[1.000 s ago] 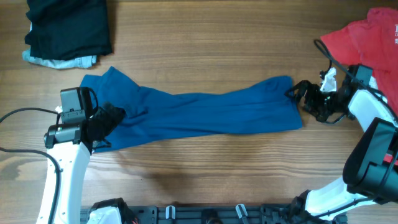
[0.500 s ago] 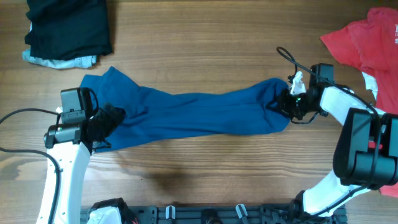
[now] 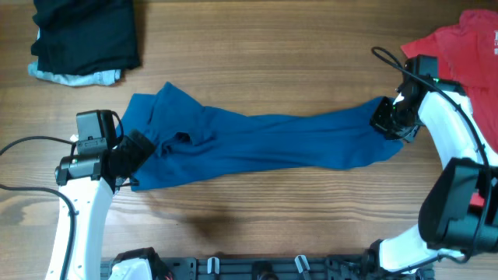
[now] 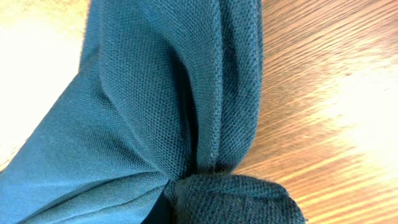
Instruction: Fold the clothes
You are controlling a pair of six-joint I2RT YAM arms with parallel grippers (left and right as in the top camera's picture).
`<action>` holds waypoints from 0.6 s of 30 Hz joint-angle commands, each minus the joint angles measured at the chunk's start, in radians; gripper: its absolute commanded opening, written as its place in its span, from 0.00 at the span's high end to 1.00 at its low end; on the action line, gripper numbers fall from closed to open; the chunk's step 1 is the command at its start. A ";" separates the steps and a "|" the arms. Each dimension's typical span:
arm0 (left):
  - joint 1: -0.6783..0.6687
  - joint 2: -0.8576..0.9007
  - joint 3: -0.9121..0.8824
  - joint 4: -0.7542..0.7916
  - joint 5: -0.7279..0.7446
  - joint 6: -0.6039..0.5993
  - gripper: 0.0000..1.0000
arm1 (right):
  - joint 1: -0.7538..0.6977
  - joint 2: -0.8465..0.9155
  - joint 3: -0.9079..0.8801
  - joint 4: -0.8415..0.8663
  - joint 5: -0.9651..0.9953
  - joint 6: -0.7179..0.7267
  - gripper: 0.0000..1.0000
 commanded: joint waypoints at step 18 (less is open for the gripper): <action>0.009 0.123 0.011 0.010 0.084 -0.002 0.00 | 0.674 0.027 0.015 0.097 0.092 0.159 0.75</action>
